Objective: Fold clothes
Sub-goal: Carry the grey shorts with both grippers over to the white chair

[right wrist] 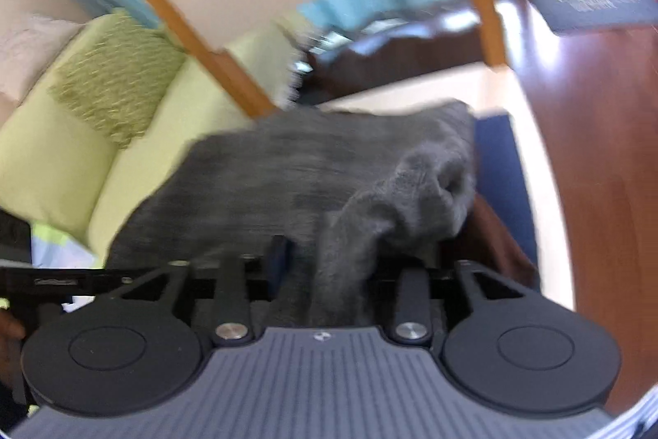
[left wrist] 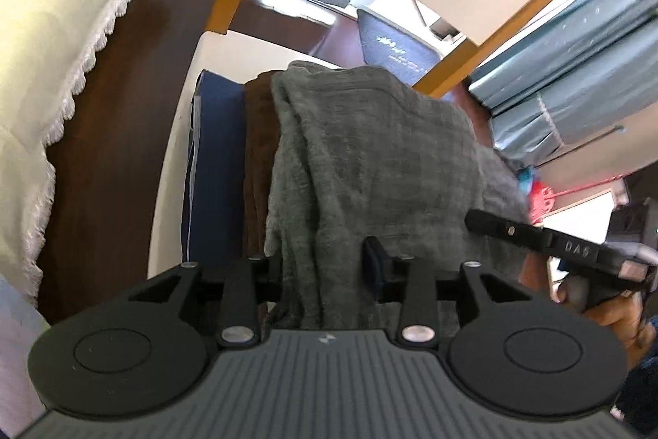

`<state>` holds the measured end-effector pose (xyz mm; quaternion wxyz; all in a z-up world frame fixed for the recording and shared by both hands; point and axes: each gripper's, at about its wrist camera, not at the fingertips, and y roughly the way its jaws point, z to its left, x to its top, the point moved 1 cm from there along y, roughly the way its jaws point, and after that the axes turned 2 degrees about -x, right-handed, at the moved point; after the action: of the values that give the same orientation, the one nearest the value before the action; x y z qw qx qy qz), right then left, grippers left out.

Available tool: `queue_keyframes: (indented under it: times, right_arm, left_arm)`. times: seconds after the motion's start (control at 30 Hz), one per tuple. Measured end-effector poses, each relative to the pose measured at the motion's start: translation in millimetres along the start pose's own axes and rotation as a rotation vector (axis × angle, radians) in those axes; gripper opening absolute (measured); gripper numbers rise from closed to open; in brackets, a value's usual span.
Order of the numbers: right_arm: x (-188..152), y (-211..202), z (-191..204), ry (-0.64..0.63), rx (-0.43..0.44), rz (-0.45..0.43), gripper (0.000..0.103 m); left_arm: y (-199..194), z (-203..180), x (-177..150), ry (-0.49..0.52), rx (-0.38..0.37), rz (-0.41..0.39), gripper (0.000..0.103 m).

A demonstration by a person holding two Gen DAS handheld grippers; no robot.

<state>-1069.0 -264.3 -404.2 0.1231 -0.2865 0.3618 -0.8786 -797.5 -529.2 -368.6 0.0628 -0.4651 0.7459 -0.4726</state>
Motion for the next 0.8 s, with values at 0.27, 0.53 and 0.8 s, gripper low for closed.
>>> queue_keyframes:
  times: [0.27,0.53,0.8]
  right_arm:
    - [6.2,-24.5,-44.1,0.197,-0.022,-0.098,0.055]
    - [20.0,-10.8,-64.7,0.287,0.014,-0.122,0.055]
    - [38.6,5.9,-60.5,0.236,0.049,-0.183,0.01]
  left_arm:
    - [-56.4,13.8,-6.3,-0.031,0.251,-0.123,0.047]
    - [-52.6,-44.8,0.1,0.039,0.081,-0.17,0.049]
    - [9.9,-43.8,24.8,0.072,0.08,-0.184,0.048]
